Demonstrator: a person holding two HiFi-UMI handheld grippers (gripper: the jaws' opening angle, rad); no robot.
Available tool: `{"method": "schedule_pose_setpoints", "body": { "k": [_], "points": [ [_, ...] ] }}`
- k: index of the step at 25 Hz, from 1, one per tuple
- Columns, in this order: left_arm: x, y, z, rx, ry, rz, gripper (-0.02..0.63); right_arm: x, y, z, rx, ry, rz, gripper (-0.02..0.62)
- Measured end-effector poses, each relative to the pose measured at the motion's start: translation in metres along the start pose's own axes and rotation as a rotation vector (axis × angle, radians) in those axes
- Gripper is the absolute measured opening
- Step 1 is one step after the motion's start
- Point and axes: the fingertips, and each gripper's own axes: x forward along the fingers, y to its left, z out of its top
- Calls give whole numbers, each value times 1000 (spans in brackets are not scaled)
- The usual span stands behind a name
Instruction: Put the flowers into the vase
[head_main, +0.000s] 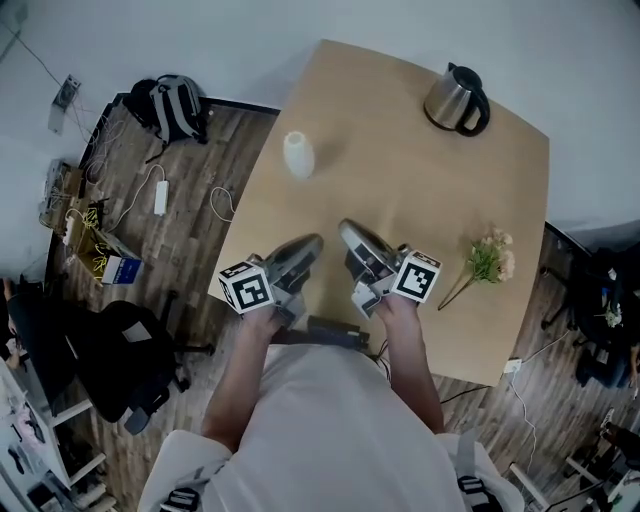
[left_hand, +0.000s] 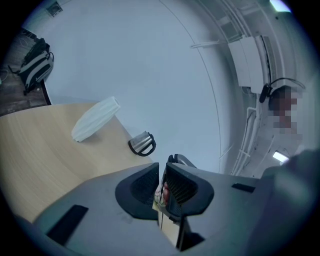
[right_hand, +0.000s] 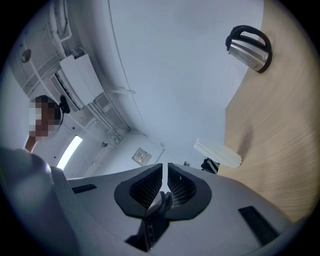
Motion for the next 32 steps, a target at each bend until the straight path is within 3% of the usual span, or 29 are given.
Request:
{"method": "schedule_pose_setpoints", "body": {
  "k": [10, 20, 27, 32],
  "points": [
    [5, 12, 21, 44, 3, -55, 41, -2, -12, 5, -36, -35, -83, 25],
    [12, 50, 47, 55, 13, -76, 47, 44, -30, 11, -125, 57, -185, 25],
    [14, 78, 70, 70, 7, -75, 84, 83, -46, 10, -156, 114, -231, 25],
    [21, 105, 75, 119, 36, -29, 150, 93, -63, 12, -143, 119, -272, 25]
  ]
}}
